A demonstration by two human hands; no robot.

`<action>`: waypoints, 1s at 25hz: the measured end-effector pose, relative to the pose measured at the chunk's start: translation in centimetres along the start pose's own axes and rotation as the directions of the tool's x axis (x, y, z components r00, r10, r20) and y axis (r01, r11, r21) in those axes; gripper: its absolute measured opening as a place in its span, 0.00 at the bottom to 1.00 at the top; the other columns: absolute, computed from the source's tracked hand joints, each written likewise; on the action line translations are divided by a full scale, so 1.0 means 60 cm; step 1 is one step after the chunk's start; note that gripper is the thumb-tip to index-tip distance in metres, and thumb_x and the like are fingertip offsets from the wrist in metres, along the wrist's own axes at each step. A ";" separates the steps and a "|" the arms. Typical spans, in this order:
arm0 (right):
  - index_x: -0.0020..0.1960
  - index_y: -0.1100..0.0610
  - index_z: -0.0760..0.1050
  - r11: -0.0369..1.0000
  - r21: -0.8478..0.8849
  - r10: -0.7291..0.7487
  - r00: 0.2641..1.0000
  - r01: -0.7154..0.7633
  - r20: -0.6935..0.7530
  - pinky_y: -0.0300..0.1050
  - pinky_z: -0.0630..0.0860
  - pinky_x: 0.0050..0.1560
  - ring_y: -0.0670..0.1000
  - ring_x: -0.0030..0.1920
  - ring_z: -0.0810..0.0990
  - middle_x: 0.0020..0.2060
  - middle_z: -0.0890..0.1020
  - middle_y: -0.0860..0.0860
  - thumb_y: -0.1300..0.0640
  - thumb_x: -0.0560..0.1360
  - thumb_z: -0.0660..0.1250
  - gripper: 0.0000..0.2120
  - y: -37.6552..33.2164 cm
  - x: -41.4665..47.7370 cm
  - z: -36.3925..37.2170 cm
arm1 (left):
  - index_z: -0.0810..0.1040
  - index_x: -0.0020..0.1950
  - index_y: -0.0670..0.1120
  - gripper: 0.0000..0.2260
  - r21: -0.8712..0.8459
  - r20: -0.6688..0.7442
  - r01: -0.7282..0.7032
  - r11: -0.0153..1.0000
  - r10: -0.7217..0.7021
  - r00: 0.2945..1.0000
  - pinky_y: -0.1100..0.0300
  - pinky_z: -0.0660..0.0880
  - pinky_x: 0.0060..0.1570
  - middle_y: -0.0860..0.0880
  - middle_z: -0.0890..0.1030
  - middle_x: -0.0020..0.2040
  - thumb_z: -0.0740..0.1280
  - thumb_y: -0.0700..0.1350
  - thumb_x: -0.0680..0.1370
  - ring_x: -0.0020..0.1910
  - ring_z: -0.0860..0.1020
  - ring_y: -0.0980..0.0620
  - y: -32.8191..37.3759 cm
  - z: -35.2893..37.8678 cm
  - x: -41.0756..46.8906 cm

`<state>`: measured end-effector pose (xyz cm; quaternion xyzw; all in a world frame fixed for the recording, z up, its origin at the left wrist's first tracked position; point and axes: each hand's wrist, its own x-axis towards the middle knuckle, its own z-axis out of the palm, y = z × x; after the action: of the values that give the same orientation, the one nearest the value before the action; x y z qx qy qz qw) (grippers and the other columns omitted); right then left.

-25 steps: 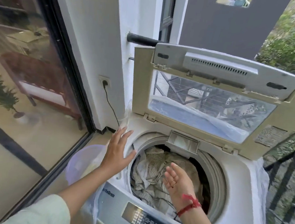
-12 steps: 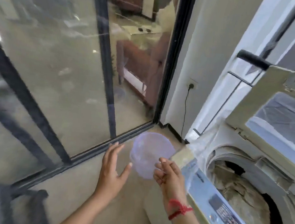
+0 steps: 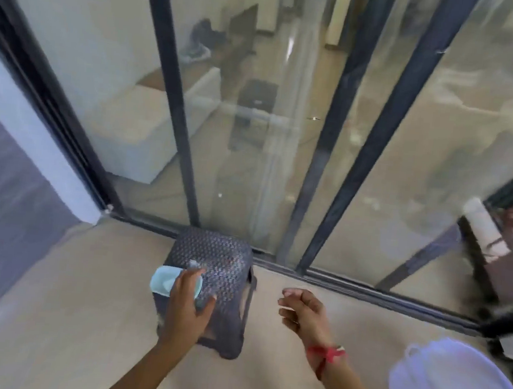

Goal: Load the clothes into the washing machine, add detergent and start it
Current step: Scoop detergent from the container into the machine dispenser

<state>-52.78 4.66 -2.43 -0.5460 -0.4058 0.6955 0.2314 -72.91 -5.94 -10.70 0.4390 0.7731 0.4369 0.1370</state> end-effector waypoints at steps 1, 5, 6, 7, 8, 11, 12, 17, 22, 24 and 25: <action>0.41 0.58 0.74 0.996 -0.094 0.004 0.999 0.001 0.047 0.38 0.68 0.34 0.49 0.32 0.73 0.34 0.78 0.54 0.68 0.75 0.62 0.08 0.000 0.021 0.026 | 0.71 0.63 0.43 0.23 0.016 -0.020 0.047 0.999 -0.047 0.999 0.48 0.72 0.58 0.41 0.75 0.60 0.68 0.48 0.70 0.59 0.74 0.41 -0.035 -0.016 -0.003; 0.38 0.57 0.74 0.883 -0.457 -0.012 0.981 0.101 0.194 0.36 0.69 0.32 0.51 0.34 0.74 0.33 0.78 0.52 0.65 0.72 0.65 0.06 0.037 0.116 0.118 | 0.70 0.64 0.46 0.24 0.115 -0.043 0.247 0.962 -0.244 0.969 0.57 0.71 0.56 0.46 0.75 0.58 0.70 0.46 0.69 0.58 0.72 0.49 -0.159 -0.046 -0.028; 0.37 0.55 0.75 0.813 -0.559 -0.041 0.972 0.167 0.232 0.35 0.69 0.35 0.50 0.35 0.75 0.33 0.78 0.50 0.62 0.70 0.66 0.05 0.050 0.138 0.134 | 0.70 0.64 0.46 0.26 0.155 -0.030 0.272 0.950 -0.270 0.962 0.58 0.72 0.55 0.47 0.75 0.58 0.72 0.43 0.68 0.57 0.72 0.50 -0.183 -0.046 -0.031; 0.36 0.53 0.75 0.727 -0.644 -0.059 0.956 0.239 0.289 0.33 0.69 0.37 0.45 0.35 0.77 0.33 0.79 0.47 0.61 0.69 0.66 0.05 0.066 0.164 0.152 | 0.70 0.64 0.46 0.28 0.207 -0.010 0.288 0.935 -0.293 0.956 0.60 0.72 0.53 0.47 0.75 0.57 0.74 0.42 0.66 0.57 0.72 0.50 -0.207 -0.046 -0.030; 0.37 0.52 0.75 0.641 -0.706 -0.058 0.936 0.302 0.348 0.28 0.68 0.37 0.39 0.35 0.77 0.34 0.79 0.44 0.63 0.71 0.66 0.08 0.081 0.189 0.170 | 0.69 0.64 0.47 0.30 0.266 0.020 0.290 0.919 -0.307 0.952 0.61 0.73 0.50 0.46 0.75 0.57 0.76 0.43 0.64 0.56 0.74 0.49 -0.232 -0.044 -0.026; 0.47 0.55 0.79 0.392 -0.777 -0.017 0.848 0.493 0.530 0.22 0.68 0.45 0.35 0.44 0.78 0.41 0.80 0.43 0.65 0.74 0.64 0.07 0.133 0.272 0.226 | 0.66 0.64 0.47 0.41 0.436 0.154 0.243 0.867 -0.338 0.928 0.57 0.79 0.45 0.44 0.78 0.56 0.81 0.48 0.55 0.52 0.80 0.44 -0.303 -0.031 0.009; 0.53 0.57 0.79 0.321 -0.773 -0.017 0.820 0.547 0.573 0.27 0.70 0.50 0.43 0.50 0.79 0.46 0.82 0.46 0.63 0.75 0.64 0.09 0.159 0.310 0.243 | 0.65 0.64 0.46 0.44 0.500 0.193 0.206 0.841 -0.340 0.920 0.54 0.80 0.44 0.43 0.79 0.56 0.82 0.49 0.52 0.53 0.80 0.43 -0.336 -0.019 0.025; 0.63 0.54 0.73 0.031 -0.715 0.011 0.715 0.698 0.699 0.50 0.76 0.54 0.56 0.52 0.77 0.51 0.79 0.57 0.60 0.77 0.61 0.15 0.244 0.459 0.305 | 0.63 0.69 0.45 0.50 0.692 0.360 -0.019 0.722 -0.322 0.875 0.47 0.76 0.53 0.42 0.73 0.67 0.81 0.52 0.51 0.64 0.74 0.41 -0.452 0.050 0.124; 0.53 0.52 0.77 -0.167 -0.604 -0.054 0.604 0.779 0.795 0.47 0.74 0.44 0.56 0.43 0.77 0.38 0.84 0.50 0.60 0.70 0.69 0.12 0.298 0.507 0.337 | 0.39 0.76 0.50 0.50 0.778 0.437 -0.147 0.611 -0.358 0.825 0.43 0.51 0.72 0.47 0.45 0.78 0.73 0.56 0.68 0.76 0.45 0.45 -0.495 0.078 0.191; 0.53 0.51 0.77 -0.180 -0.614 -0.024 0.620 0.769 0.784 0.48 0.71 0.48 0.56 0.46 0.76 0.39 0.84 0.50 0.57 0.72 0.67 0.10 0.306 0.514 0.350 | 0.46 0.76 0.51 0.47 0.755 0.472 -0.161 0.636 -0.356 0.807 0.42 0.49 0.71 0.48 0.51 0.76 0.73 0.54 0.67 0.76 0.48 0.46 -0.494 0.072 0.206; 0.52 0.51 0.77 -0.171 -0.622 -0.025 0.628 0.764 0.778 0.48 0.70 0.49 0.56 0.46 0.76 0.40 0.83 0.51 0.57 0.72 0.66 0.09 0.305 0.516 0.355 | 0.50 0.76 0.51 0.46 0.738 0.487 -0.160 0.655 -0.354 0.798 0.42 0.50 0.71 0.48 0.55 0.75 0.74 0.53 0.66 0.75 0.51 0.46 -0.490 0.069 0.211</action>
<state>-79.92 11.39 -33.48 -0.1545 -0.9614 0.1969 -0.1145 -94.20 -0.36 -34.35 0.5240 0.8224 -0.0895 0.2028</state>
